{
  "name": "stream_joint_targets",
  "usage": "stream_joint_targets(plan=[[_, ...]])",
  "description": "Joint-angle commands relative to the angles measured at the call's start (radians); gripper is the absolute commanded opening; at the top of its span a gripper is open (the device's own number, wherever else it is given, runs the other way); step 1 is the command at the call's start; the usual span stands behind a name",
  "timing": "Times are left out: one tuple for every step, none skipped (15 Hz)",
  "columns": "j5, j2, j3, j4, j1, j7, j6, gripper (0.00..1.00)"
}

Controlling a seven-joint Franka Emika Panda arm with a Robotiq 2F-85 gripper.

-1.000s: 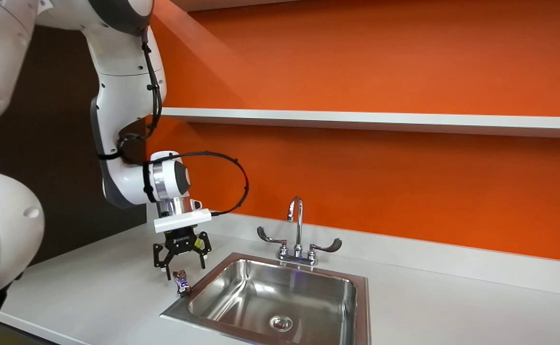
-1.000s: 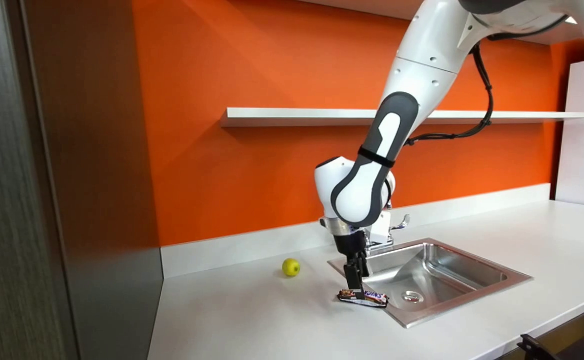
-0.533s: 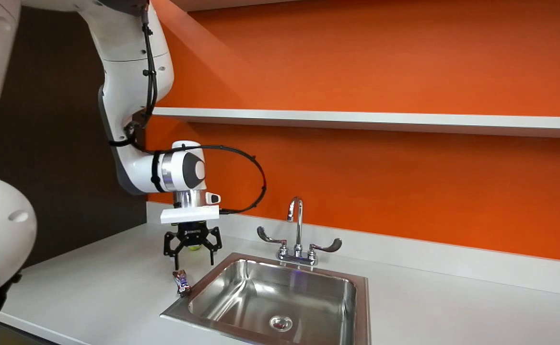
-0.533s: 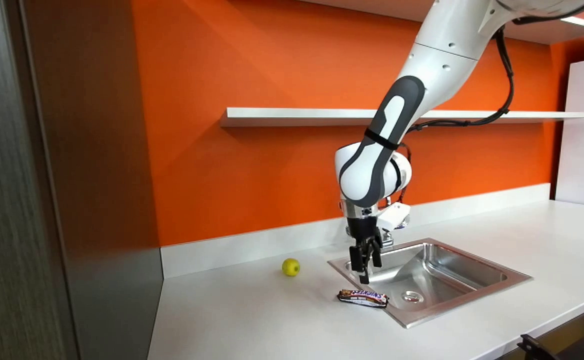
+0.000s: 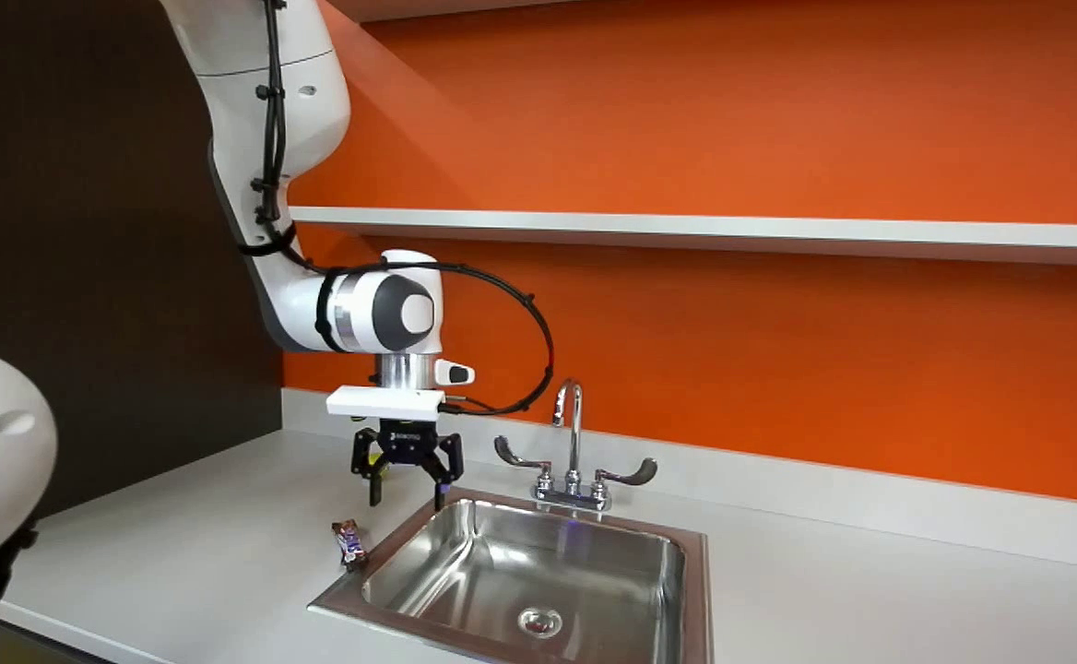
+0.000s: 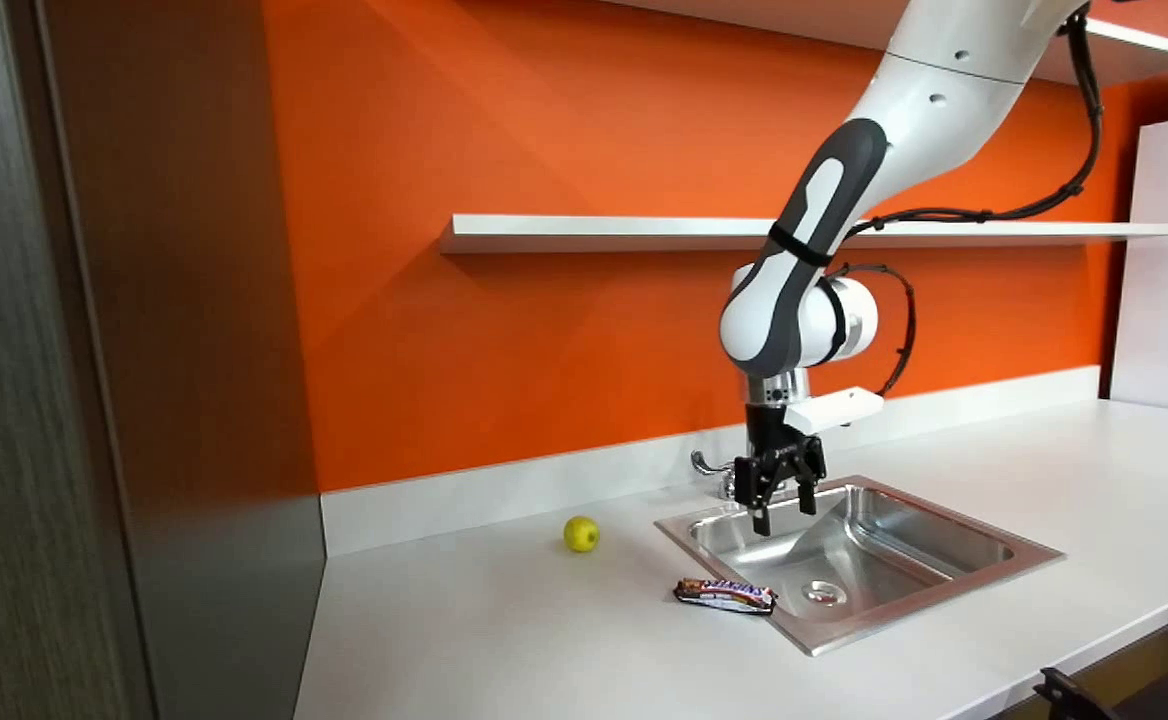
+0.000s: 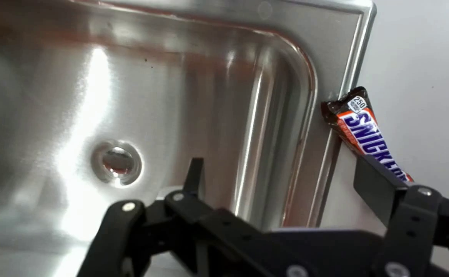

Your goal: Remove the packet from the sink

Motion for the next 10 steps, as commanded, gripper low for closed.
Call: stream_joint_targets(plan=[[0.051, -0.059, -0.019, -0.051, -0.025, 0.068, -0.004, 1.00], [0.052, -0.061, -0.026, -0.055, -0.028, 0.079, -0.009, 1.00], [0.048, -0.061, -0.033, -0.056, -0.030, 0.089, -0.020, 1.00], [0.034, -0.024, -0.026, -0.029, -0.025, 0.056, -0.002, 1.00], [0.034, -0.025, -0.030, -0.033, -0.027, 0.064, -0.002, 1.00], [0.034, -0.025, -0.033, -0.036, -0.028, 0.068, -0.002, 1.00], [0.034, -0.025, -0.034, -0.037, -0.028, 0.071, -0.002, 1.00], [0.034, -0.025, -0.034, -0.038, -0.028, 0.073, -0.002, 1.00], [0.034, -0.025, -0.034, -0.038, -0.028, 0.074, -0.002, 1.00], [0.034, -0.025, -0.034, -0.038, -0.028, 0.075, -0.002, 1.00]])
